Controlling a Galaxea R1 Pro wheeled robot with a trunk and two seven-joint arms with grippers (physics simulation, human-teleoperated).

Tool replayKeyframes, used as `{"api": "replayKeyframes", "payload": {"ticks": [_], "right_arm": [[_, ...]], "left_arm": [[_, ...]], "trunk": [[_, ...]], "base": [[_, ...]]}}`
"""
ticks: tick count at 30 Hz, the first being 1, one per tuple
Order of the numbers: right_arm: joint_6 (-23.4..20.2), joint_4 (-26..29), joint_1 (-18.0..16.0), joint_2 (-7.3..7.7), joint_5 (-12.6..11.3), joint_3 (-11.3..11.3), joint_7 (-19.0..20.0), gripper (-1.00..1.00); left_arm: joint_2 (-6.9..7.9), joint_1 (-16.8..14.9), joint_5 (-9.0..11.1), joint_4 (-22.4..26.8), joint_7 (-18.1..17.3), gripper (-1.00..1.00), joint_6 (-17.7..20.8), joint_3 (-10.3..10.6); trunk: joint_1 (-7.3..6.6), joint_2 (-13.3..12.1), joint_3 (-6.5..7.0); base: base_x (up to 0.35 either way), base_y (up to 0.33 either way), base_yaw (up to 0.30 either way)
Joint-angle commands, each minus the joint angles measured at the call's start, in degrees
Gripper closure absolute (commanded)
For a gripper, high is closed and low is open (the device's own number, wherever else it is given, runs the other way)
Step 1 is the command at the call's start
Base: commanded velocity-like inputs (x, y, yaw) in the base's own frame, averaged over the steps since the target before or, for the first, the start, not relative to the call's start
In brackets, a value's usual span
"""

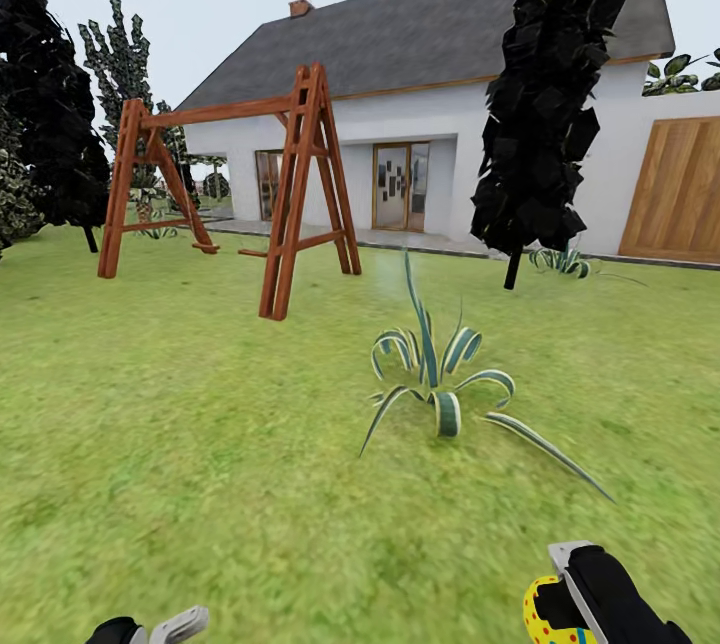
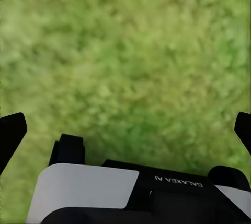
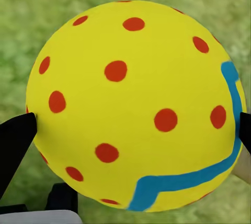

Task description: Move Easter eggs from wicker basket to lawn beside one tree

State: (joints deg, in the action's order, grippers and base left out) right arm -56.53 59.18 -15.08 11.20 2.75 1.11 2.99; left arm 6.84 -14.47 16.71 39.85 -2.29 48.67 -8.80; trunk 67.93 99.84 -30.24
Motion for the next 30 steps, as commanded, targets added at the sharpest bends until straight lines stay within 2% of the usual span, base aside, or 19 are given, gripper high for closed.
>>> {"api": "replayKeyframes", "payload": {"ticks": [1, 30], "right_arm": [[-0.25, 0.06, -0.04, 0.05, 0.31, 0.12, 0.27, 1.0], [-0.16, 0.06, -0.04, 0.05, 0.15, 0.03, 0.18, 1.0]], "left_arm": [[-0.07, -0.03, -0.18, 0.05, -0.22, -1.0, 0.28, -0.17], [-0.11, -0.03, -0.28, 0.05, -0.18, -1.0, 0.28, -0.17]], "trunk": [[0.23, 0.45, -0.25], [6.59, 12.08, -5.46]], "base": [[0.015, 0.0, 0.0], [0.0, 0.0, 0.0]]}}
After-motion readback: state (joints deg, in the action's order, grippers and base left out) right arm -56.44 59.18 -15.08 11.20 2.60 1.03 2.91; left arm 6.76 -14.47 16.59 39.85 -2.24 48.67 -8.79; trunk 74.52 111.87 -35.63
